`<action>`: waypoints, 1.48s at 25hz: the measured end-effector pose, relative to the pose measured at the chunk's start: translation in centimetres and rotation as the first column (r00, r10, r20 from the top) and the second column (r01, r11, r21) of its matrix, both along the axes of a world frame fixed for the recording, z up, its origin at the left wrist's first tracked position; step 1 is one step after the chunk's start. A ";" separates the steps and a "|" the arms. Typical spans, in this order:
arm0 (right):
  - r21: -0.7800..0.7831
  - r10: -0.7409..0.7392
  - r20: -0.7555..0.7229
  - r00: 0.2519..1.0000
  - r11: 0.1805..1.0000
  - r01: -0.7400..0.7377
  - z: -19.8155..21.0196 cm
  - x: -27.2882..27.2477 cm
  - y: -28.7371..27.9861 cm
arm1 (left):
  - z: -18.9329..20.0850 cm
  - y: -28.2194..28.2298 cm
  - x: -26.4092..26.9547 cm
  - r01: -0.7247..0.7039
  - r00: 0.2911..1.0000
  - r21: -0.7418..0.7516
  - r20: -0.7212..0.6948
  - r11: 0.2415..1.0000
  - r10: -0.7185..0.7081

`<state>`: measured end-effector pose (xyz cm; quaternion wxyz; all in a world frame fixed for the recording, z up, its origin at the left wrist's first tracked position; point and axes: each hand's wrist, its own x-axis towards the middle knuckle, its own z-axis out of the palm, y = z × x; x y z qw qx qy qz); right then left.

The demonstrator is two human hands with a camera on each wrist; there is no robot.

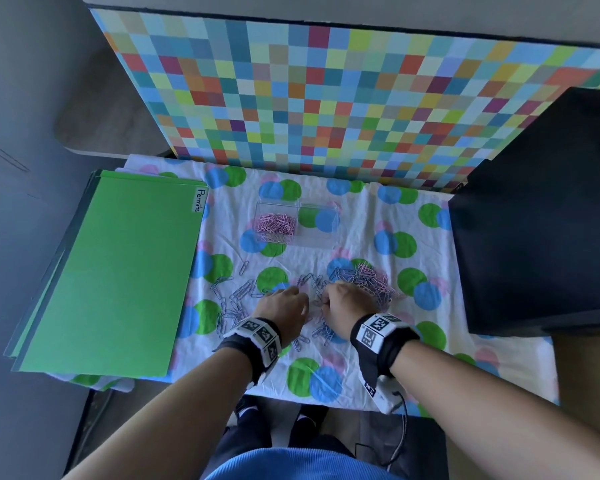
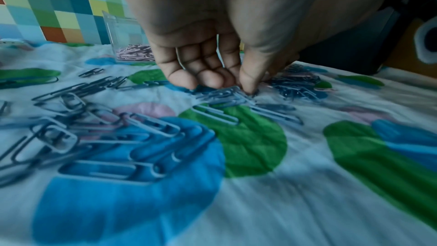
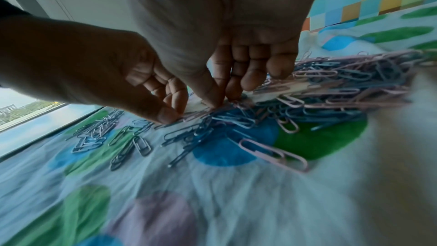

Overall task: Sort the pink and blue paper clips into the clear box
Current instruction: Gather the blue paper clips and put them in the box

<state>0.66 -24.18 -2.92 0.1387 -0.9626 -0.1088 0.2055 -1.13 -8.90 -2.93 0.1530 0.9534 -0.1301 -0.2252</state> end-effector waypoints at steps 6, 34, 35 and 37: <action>0.082 0.039 -0.002 0.999 0.996 -0.038 0.3 -0.4 -1.1 | 0.5 1.6 0.0 -0.046 0.996 0.016 -0.076 0.999 0.047; 0.257 -0.242 -0.244 0.939 0.918 0.303 0.4 0.7 -3.9 | 0.5 0.0 1.3 -0.886 0.458 -0.374 -0.797 0.273 0.394; 0.212 -0.198 -0.192 0.961 0.948 0.237 0.3 0.4 -3.6 | 0.2 -0.5 1.1 -0.819 0.557 -0.377 -0.705 0.432 0.440; 0.140 -0.148 -0.103 0.984 0.977 0.162 0.0 0.1 -3.2 | 0.0 -1.4 0.4 -0.570 0.794 -0.260 -0.417 0.779 0.442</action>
